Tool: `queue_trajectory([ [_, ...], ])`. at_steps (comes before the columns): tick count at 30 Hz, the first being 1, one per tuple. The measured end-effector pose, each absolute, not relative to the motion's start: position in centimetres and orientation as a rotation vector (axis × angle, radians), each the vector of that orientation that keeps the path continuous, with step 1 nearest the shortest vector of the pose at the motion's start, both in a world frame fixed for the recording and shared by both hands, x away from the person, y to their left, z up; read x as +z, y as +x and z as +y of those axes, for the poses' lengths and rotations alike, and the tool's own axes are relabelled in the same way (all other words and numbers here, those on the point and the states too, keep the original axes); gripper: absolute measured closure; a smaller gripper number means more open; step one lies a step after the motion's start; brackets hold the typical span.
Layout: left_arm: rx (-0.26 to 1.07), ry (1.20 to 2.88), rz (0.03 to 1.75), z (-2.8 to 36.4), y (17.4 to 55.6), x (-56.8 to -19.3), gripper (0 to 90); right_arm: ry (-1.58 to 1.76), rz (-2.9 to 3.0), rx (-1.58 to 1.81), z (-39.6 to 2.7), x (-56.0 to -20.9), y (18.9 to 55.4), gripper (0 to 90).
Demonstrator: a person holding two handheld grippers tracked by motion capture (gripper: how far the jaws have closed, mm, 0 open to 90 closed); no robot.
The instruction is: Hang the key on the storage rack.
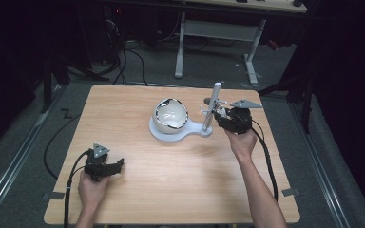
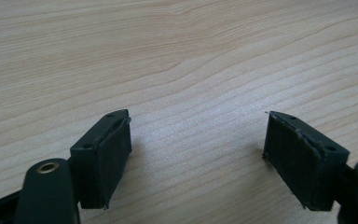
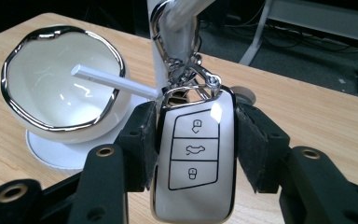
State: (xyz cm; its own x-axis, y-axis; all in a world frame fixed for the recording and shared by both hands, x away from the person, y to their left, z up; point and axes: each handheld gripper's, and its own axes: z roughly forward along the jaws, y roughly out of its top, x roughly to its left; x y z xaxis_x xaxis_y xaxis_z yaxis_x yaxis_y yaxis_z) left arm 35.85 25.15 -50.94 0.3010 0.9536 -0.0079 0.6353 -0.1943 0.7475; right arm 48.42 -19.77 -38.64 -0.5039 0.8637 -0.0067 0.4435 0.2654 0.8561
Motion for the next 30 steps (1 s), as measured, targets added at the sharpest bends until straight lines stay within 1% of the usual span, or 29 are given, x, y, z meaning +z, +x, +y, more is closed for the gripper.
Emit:
queue_trajectory([
  [16,0.627,1.918,1.411,25.1,35.8,-50.9,23.5,1.169,2.086,1.173,-19.2,-39.1,48.5,49.5],
  [20,0.627,1.918,1.412,25.1,35.8,-50.9,23.5,1.158,2.081,1.200,-19.3,-38.8,48.2,47.9],
  [30,0.627,1.919,1.412,25.1,35.8,-50.9,23.5,1.138,2.051,1.218,-19.7,-37.9,47.5,48.1],
])
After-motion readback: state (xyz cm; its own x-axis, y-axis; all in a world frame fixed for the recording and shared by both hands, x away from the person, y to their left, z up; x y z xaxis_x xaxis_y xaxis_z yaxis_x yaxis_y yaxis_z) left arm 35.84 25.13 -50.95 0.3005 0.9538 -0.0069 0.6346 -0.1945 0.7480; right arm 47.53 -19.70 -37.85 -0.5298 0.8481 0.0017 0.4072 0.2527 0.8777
